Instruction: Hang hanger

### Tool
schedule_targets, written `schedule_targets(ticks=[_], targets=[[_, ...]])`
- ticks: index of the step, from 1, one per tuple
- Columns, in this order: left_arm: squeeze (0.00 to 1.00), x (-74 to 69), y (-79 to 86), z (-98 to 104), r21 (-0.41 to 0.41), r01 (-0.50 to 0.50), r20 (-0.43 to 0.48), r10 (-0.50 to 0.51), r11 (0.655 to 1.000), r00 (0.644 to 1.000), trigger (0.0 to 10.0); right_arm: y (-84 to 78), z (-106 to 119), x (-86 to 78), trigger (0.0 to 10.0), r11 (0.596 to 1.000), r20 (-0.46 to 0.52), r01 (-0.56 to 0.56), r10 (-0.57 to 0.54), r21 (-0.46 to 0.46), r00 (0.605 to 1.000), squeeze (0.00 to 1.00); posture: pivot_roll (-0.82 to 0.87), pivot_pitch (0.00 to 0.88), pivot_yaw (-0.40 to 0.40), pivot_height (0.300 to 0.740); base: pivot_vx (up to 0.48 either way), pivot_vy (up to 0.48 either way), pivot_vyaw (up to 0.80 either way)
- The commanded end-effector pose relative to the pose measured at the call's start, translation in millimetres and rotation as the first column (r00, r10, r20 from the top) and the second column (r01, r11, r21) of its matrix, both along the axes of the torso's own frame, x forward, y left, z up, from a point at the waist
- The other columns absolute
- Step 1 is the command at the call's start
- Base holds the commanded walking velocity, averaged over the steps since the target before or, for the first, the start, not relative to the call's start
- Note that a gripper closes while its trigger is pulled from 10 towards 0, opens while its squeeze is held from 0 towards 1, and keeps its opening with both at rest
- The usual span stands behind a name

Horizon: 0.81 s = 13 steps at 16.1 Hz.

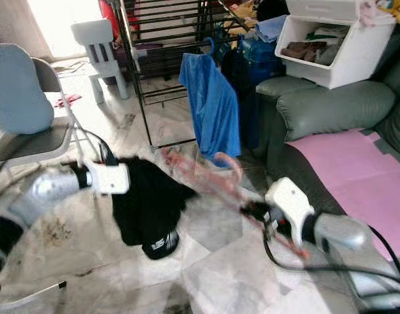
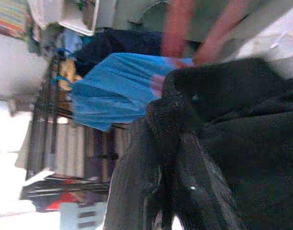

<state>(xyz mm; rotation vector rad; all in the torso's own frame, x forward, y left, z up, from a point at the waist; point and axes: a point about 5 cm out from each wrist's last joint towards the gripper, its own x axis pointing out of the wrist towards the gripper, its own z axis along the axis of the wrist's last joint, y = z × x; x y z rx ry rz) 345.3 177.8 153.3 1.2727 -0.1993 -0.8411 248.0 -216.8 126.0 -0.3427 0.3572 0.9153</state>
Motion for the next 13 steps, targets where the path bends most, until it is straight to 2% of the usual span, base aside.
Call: schedule_targets(ticks=[1,3,4,6,8,12,13], targets=[[0.0,1.5,1.5,1.7,0.032,0.015,0.014,-0.016,0.999,1.0,10.0,5.1,5.2,-2.9,10.0,0.998,-0.001,-0.055,0.055,-0.005,0.998,0.0,-0.09,0.0,0.073,0.74,0.0,0.0,0.0],[0.0,3.6,4.3,-0.1,0.042,0.007,-0.008,-0.007,0.999,1.0,10.0,-4.8,4.1,-6.3,10.0,0.997,-0.022,-0.062,0.061,-0.055,0.998,0.0,-0.1,0.0,0.081,0.74,0.0,0.0,0.0],[0.0,3.0,5.0,-5.1,0.046,0.018,-0.027,-0.017,0.999,0.999,10.0,-17.6,5.1,-5.9,10.0,0.993,-0.024,-0.048,0.046,-0.104,0.999,0.0,-0.1,0.0,0.085,0.74,0.0,0.0,0.0],[0.0,2.4,6.1,-8.5,0.037,0.022,-0.038,-0.021,0.999,0.999,10.0,-26.6,10.1,-6.3,10.0,0.994,-0.04,-0.032,0.028,-0.104,0.999,0.0,-0.1,0.0,0.086,0.74,0.0,0.0,0.0],[0.0,0.6,11.1,-16.3,0.053,0.015,-0.103,-0.009,0.998,0.995,10.0,-38.3,16.8,-6.4,10.0,0.985,-0.049,-0.048,0.04,-0.165,0.998,0.0,-0.11,0.0,0.089,0.74,0.0,0.0,0.0],[0.0,-0.2,16.5,-23.9,0.074,-0.007,-0.175,0.02,0.997,0.984,10.0,-33.5,27.7,-4.0,10.0,0.989,-0.06,-0.085,0.078,-0.124,0.995,0.0,-0.1,0.0,0.088,0.74,0.0,0.0,0.0],[0.0,0.6,11.0,-20.5,0.055,0.018,-0.15,-0.01,0.998,0.989,10.0,-27.6,25.2,-7.7,10.0,0.987,-0.092,-0.125,0.116,-0.097,0.989,0.0,-0.1,0.0,0.087,0.74,0.0,0.0,0.0]])
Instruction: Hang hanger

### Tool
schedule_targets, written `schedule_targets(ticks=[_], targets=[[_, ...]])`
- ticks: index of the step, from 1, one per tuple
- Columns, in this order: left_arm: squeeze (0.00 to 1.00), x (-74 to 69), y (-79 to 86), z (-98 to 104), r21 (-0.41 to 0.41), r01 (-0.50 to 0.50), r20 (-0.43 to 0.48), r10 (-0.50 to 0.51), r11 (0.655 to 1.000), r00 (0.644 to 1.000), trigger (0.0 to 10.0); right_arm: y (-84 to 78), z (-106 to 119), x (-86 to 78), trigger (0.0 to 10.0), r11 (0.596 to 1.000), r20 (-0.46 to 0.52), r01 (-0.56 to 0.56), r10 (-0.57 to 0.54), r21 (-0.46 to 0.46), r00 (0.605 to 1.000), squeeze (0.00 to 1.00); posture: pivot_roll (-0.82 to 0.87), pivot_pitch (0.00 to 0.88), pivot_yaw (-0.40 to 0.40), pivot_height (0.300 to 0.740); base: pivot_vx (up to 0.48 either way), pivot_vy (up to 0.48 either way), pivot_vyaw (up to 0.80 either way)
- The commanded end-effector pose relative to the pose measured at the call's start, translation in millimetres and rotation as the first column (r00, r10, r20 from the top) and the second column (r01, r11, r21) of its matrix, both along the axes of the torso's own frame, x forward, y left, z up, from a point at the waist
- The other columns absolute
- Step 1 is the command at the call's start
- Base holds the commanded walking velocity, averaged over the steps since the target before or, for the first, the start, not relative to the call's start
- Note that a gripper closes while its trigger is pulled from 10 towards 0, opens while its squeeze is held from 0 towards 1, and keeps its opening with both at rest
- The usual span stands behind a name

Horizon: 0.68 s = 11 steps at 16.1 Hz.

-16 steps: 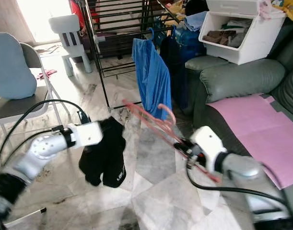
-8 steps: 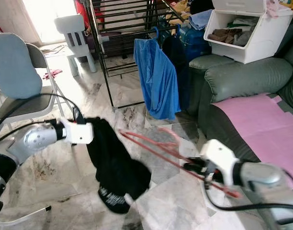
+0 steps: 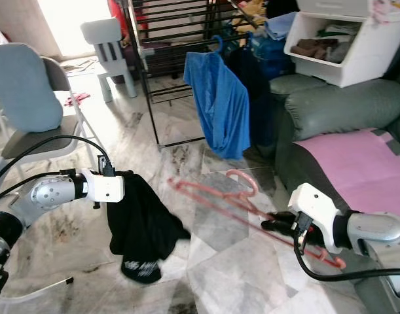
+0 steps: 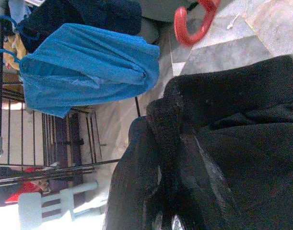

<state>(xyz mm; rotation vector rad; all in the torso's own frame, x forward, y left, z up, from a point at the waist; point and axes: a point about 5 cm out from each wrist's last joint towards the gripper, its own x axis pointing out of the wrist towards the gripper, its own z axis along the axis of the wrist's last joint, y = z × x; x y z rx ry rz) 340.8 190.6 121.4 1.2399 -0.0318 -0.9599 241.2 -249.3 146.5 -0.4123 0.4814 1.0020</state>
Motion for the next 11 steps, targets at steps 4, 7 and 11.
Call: schedule_targets(ticks=[4,7,11], targets=[[0.0,4.9,-21.6,21.8,-0.067,0.117,0.085,-0.111,0.991,0.99,10.0,8.6,-0.8,-0.1,10.0,0.999,-0.004,-0.054,0.054,0.008,0.999,0.0,-0.1,0.0,0.087,0.74,0.0,0.0,0.0],[0.0,2.9,-30.0,27.3,-0.09,0.176,0.122,-0.164,0.98,0.979,10.0,9.3,-3.0,0.1,10.0,0.999,-0.003,-0.052,0.052,0.004,0.999,0.0,-0.1,0.0,0.092,0.74,0.0,0.0,0.0],[0.0,-2.6,-44.6,38.3,-0.134,0.288,0.217,-0.255,0.948,0.942,10.0,13.3,-8.8,1.6,10.0,0.999,0.001,-0.041,0.041,0.01,0.999,0.0,-0.1,0.0,0.096,0.74,0.0,0.0,0.0]])
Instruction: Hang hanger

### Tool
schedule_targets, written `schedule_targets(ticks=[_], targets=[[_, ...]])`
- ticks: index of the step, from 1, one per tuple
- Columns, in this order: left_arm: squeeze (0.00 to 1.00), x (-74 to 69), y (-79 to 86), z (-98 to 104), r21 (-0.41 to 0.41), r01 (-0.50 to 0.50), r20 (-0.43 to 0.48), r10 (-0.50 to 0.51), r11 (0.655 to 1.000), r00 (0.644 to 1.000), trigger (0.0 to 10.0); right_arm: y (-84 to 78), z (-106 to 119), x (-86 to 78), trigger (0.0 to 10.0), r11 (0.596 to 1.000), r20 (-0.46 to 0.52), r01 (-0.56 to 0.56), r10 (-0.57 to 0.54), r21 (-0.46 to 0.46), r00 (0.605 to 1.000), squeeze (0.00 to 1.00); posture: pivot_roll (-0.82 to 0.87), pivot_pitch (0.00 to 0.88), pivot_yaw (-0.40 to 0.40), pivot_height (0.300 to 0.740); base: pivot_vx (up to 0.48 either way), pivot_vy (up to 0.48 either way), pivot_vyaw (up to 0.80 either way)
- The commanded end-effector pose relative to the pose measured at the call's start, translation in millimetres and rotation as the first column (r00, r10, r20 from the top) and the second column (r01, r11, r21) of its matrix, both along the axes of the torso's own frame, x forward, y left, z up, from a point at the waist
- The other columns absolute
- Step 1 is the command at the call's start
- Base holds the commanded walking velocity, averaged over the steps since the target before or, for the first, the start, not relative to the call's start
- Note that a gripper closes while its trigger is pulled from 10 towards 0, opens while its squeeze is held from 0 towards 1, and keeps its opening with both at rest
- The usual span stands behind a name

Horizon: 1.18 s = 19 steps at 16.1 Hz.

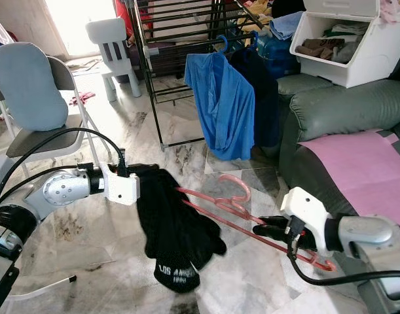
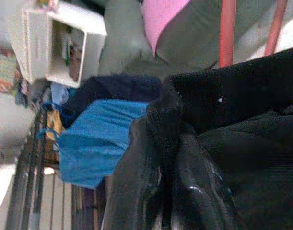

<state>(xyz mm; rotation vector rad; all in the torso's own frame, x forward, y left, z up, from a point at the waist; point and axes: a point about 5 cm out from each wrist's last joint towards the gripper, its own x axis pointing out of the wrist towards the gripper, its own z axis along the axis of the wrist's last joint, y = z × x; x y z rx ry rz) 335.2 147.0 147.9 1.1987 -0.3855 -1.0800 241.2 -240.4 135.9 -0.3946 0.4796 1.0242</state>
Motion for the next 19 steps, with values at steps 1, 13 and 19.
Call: schedule_targets(ticks=[1,13,19], targets=[[0.0,2.5,-5.4,18.3,-0.078,0.026,0.075,-0.021,0.997,0.997,10.0,5.7,-2.2,3.3,10.0,1.0,0.018,-0.007,0.007,0.0,1.0,0.0,-0.1,0.0,0.096,0.74,0.0,0.0,0.0],[0.0,-19.3,-53.8,41.7,-0.412,0.098,0.088,-0.067,0.906,0.994,10.0,-4.3,-25.2,70.7,10.0,0.461,-0.269,0.776,-0.755,0.431,0.598,0.0,-0.09,0.0,0.067,0.74,0.0,0.0,0.0],[0.0,-46.4,-83.8,-7.8,-0.432,-0.033,-0.198,-0.059,0.901,0.978,10.0,47.1,25.6,98.8,10.0,0.316,-0.421,0.736,-0.658,0.599,0.625,0.0,-0.1,0.0,0.043,0.74,0.0,0.0,0.0]])
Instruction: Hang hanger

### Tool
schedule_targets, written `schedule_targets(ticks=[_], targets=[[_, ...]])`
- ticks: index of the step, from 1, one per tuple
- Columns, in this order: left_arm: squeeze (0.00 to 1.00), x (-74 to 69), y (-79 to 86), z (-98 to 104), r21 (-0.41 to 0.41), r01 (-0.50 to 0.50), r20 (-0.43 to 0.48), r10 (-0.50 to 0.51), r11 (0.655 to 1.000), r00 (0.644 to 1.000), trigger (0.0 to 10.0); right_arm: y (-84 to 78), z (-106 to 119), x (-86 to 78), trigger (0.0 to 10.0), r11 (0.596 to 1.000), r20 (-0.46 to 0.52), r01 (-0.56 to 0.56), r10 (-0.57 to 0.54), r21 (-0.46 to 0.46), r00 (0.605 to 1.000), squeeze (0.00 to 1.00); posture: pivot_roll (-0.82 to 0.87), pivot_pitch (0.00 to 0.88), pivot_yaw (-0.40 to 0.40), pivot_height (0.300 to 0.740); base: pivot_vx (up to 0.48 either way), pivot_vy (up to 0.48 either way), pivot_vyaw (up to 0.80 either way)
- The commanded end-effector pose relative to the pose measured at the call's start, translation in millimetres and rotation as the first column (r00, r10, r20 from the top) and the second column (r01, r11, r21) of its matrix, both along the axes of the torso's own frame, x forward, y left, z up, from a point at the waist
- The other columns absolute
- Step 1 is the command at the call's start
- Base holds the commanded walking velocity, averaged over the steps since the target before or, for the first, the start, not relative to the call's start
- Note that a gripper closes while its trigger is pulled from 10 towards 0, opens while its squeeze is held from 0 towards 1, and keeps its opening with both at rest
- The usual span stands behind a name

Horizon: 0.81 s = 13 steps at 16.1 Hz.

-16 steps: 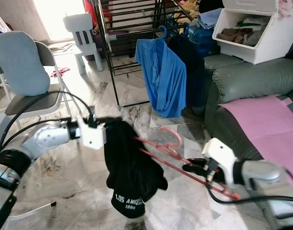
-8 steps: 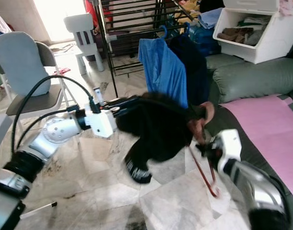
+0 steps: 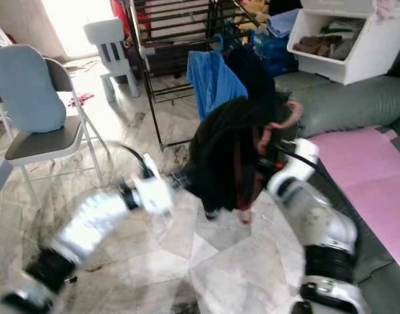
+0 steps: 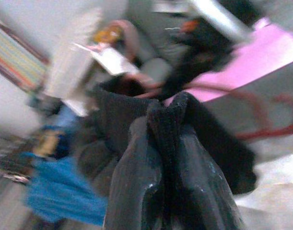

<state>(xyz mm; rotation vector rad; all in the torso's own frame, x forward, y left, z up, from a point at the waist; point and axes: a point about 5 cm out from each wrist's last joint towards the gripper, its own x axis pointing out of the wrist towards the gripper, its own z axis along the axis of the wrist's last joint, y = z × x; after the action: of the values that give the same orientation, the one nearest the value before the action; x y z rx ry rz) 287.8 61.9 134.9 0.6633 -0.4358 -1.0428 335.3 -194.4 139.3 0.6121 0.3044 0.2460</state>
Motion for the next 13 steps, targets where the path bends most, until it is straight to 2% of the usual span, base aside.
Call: schedule_targets(ticks=[1,2,3,4,6,8,9,11,13], targets=[[0.0,-4.6,-3.8,-0.8,0.007,0.012,-0.035,-0.011,1.0,0.999,10.0,10.5,29.3,4.8,10.0,0.998,0.088,-0.047,0.043,0.046,0.995,0.0,-0.1,0.0,0.038,0.74,0.0,0.0,0.0],[0.0,-10.0,-10.5,-3.4,-0.009,-0.005,-0.033,0.005,1.0,0.999,10.0,26.8,32.2,-1.1,10.0,0.986,0.086,-0.161,0.157,0.04,0.984,0.0,-0.1,0.0,0.031,0.74,0.0,0.0,0.0],[0.0,-6.7,-11.7,1.2,-0.039,-0.06,-0.005,0.06,0.997,0.998,10.0,36.6,25.0,-11.9,10.0,0.961,0.064,-0.275,0.275,-0.008,0.959,0.0,-0.1,0.0,0.025,0.74,0.0,0.0,0.0],[0.0,-2.9,-10.9,7.3,-0.078,-0.1,0.011,0.101,0.992,0.995,10.0,35.2,13.4,-18.3,10.0,0.955,0.012,-0.294,0.295,-0.041,0.955,0.0,-0.1,0.0,0.022,0.74,0.0,0.0,0.0],[0.0,10.7,1.5,24.6,-0.182,-0.237,0.024,0.245,0.954,0.969,10.0,13.8,-10.9,-26.6,10.0,0.975,-0.117,-0.211,0.201,-0.077,0.973,0.0,-0.1,0.0,0.017,0.74,0.0,0.0,0.0],[0.0,19.1,17.1,30.1,-0.208,-0.327,0.008,0.336,0.922,0.942,10.0,-10.9,-23.8,-38.6,10.0,0.988,-0.201,-0.147,0.132,-0.057,0.971,0.0,-0.11,0.0,0.018,0.74,0.0,0.0,0.0],[0.0,22.0,22.1,32.4,-0.225,-0.364,0.008,0.375,0.904,0.927,10.0,-17.4,-29.8,-50.3,10.0,0.982,-0.233,-0.179,0.159,-0.065,0.959,0.0,-0.12,0.0,0.021,0.74,0.0,0.0,0.0],[0.0,24.7,23.9,35.7,-0.245,-0.381,0.008,0.395,0.891,0.919,10.0,-25.0,-42.3,-64.4,10.0,0.976,-0.291,-0.207,0.181,-0.062,0.94,0.0,-0.12,0.0,0.019,0.74,0.0,0.0,0.0],[0.0,25.3,22.9,38.4,-0.261,-0.379,0.006,0.395,0.888,0.919,10.0,-33.8,-53.6,-71.3,10.0,0.978,-0.34,-0.194,0.158,-0.073,0.927,0.0,-0.13,0.0,0.015,0.74,0.0,0.0,0.0]])
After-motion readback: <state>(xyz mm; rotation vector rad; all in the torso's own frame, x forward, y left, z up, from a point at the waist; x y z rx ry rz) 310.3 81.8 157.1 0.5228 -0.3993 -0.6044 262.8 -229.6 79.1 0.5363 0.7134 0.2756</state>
